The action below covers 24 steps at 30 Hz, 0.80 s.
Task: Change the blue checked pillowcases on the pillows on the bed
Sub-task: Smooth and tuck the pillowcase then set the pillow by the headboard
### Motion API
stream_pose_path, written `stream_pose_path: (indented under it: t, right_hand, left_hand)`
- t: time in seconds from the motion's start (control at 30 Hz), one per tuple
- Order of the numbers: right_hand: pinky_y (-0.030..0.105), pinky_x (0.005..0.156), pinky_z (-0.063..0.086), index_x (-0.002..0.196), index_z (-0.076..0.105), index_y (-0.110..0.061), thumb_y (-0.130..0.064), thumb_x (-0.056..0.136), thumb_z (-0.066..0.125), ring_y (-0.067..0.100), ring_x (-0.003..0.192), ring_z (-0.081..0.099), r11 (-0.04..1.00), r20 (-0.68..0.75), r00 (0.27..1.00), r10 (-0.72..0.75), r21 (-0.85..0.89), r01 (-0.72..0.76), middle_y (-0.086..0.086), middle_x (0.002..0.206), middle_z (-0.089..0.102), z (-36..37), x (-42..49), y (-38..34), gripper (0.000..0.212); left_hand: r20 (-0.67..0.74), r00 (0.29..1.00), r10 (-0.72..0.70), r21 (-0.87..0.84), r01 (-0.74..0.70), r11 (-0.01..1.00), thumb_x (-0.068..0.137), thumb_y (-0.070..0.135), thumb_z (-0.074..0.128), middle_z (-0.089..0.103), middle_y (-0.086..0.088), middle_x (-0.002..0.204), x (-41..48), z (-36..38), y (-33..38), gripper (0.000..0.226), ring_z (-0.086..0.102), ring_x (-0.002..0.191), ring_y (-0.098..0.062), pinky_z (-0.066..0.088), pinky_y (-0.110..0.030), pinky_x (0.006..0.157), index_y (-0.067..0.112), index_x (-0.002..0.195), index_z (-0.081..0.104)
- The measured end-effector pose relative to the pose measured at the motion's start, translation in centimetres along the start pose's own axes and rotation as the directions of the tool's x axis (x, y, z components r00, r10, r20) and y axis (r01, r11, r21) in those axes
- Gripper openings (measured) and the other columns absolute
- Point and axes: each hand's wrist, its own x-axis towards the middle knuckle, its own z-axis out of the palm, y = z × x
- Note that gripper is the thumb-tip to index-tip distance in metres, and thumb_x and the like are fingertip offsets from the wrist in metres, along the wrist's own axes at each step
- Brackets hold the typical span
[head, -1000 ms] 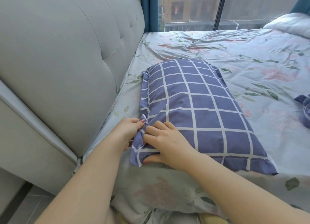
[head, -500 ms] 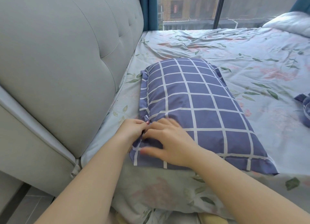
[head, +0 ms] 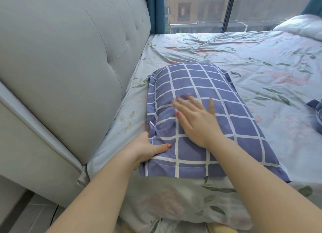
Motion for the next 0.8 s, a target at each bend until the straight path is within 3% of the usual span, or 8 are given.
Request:
stream_pose_path:
  t: [0.1,0.2,0.27,0.33,0.43,0.53,0.6,0.8]
  right_hand:
    - [0.054,0.116,-0.015,0.144,0.038,-0.045,-0.052,0.102,0.01,0.001,0.147,0.012,0.993,0.204,0.972,-0.118,0.024,0.115,-0.026,0.154,0.03,0.2,0.1,-0.4,0.052]
    - [0.055,0.116,-0.014,0.15,0.023,-0.047,-0.054,0.101,0.009,0.004,0.149,-0.002,0.996,0.234,0.97,0.068,-0.072,-0.053,-0.024,0.161,0.007,1.2,1.4,0.7,0.051]
    - [0.055,0.116,-0.012,0.153,0.01,-0.046,-0.058,0.1,0.009,0.008,0.15,-0.007,0.969,0.153,0.958,0.242,-0.095,-0.23,-0.02,0.162,-0.004,1.4,2.2,2.5,0.054]
    - [0.056,0.116,-0.009,0.154,0.006,-0.043,-0.059,0.099,0.012,0.015,0.151,-0.005,0.91,0.074,0.908,0.413,-0.065,-0.409,-0.015,0.163,-0.005,1.1,2.3,4.9,0.058]
    - [0.058,0.117,-0.003,0.154,0.007,-0.042,-0.062,0.098,0.015,0.025,0.151,0.002,0.819,0.005,0.819,0.574,-0.004,-0.574,-0.01,0.164,0.0,0.0,1.3,7.9,0.06]
    - [0.059,0.114,0.013,0.153,0.007,-0.043,-0.068,0.095,0.019,0.038,0.145,0.019,0.688,-0.001,0.692,0.722,0.108,-0.717,-0.001,0.164,0.009,-1.2,-0.4,10.6,0.064]
    - [0.053,0.109,0.027,0.154,0.011,-0.036,-0.07,0.093,0.023,0.041,0.138,0.032,0.585,0.089,0.614,0.784,0.223,-0.78,0.011,0.158,0.026,-1.6,-1.6,12.1,0.071]
    - [0.042,0.107,0.037,0.146,0.036,-0.028,-0.065,0.092,0.044,0.035,0.128,0.047,0.588,0.157,0.704,0.693,0.442,-0.677,0.008,0.138,0.055,-2.4,-3.6,12.6,0.066]
  left_hand:
    - [0.007,1.0,-0.013,0.142,0.012,0.99,0.073,0.045,0.083,0.074,0.001,0.096,0.1,-0.1,0.0,0.042,0.069,0.087,-0.014,0.058,-0.028,0.077,0.022,0.105,0.066]
    - [0.062,0.995,-0.084,0.264,0.065,0.962,0.051,0.067,0.08,0.075,-0.003,0.097,0.5,-0.6,-0.1,0.075,0.072,0.086,-0.02,0.06,-0.033,0.073,0.019,0.106,0.069]
    - [0.117,0.987,-0.111,0.306,0.071,0.95,0.058,0.065,0.082,0.076,-0.004,0.099,0.5,-0.8,-0.2,0.066,0.072,0.091,-0.023,0.059,-0.033,0.073,0.02,0.106,0.071]
    - [0.159,0.977,-0.14,0.291,0.089,0.953,0.065,0.057,0.085,0.075,-0.007,0.105,0.6,-1.0,-0.4,0.057,0.071,0.099,-0.026,0.058,-0.04,0.087,0.019,0.106,0.073]
    - [0.173,0.969,-0.177,0.241,0.132,0.962,0.058,0.055,0.09,0.075,-0.004,0.107,1.0,-1.4,-0.6,0.065,0.071,0.1,-0.024,0.057,-0.042,0.092,0.02,0.109,0.072]
    - [0.19,0.959,-0.21,0.135,0.187,0.973,0.038,0.067,0.092,0.074,0.001,0.109,1.4,-1.4,-0.5,0.095,0.071,0.1,-0.022,0.057,-0.041,0.091,0.024,0.119,0.065]
    - [0.236,0.951,-0.202,0.01,0.205,0.979,0.051,0.072,0.084,0.075,0.001,0.107,1.0,-0.7,0.1,0.085,0.072,0.099,-0.022,0.056,-0.04,0.092,0.023,0.118,0.064]
    - [-0.081,0.991,-0.105,-0.319,0.074,0.945,0.076,0.048,0.079,0.069,-0.009,0.113,2.1,1.9,1.7,0.062,0.067,0.094,-0.026,0.056,-0.034,0.077,0.014,0.124,0.058]
